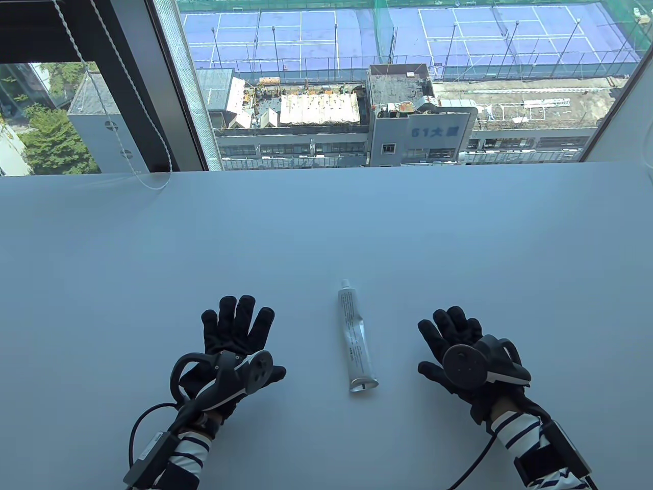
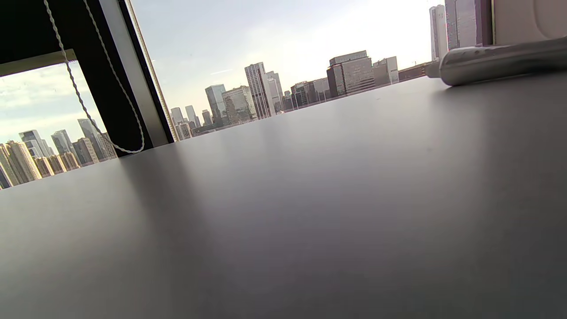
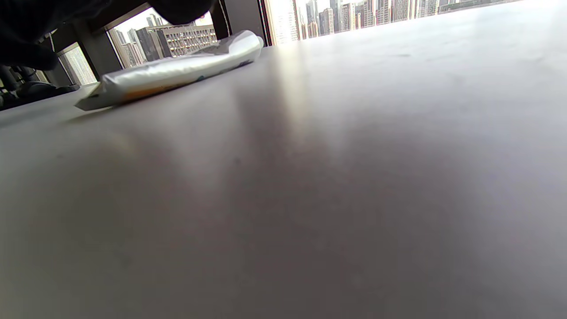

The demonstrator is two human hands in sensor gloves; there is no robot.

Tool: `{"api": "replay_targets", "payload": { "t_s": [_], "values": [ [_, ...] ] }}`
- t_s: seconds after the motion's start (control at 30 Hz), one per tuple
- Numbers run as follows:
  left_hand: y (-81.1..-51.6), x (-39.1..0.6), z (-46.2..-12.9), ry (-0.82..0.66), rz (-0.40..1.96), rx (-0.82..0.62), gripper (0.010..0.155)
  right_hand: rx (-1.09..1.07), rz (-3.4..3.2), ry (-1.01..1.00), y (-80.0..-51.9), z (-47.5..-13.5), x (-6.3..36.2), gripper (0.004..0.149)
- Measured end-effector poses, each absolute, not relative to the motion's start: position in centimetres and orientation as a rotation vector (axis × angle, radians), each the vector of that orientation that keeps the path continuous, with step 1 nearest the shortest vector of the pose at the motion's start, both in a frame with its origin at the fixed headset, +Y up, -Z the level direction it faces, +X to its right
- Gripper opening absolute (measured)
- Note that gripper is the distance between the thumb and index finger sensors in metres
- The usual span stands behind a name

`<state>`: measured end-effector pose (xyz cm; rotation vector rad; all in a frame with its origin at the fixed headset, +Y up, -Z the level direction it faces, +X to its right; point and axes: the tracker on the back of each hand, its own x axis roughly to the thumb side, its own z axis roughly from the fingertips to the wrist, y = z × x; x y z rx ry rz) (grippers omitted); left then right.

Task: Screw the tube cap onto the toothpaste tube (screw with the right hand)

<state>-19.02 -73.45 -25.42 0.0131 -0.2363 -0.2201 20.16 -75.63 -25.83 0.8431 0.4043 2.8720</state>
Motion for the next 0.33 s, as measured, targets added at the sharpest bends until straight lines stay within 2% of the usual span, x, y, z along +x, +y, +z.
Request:
{"api": "replay_targets", "payload": {
  "t_s": [0.33],
  "values": [
    [-73.43,-19.12,-25.44,-0.227,-0.203,0.002,0.103,0.834,2.879,0.428,-75.77,-25.74,20.08,0.076]
  ]
}}
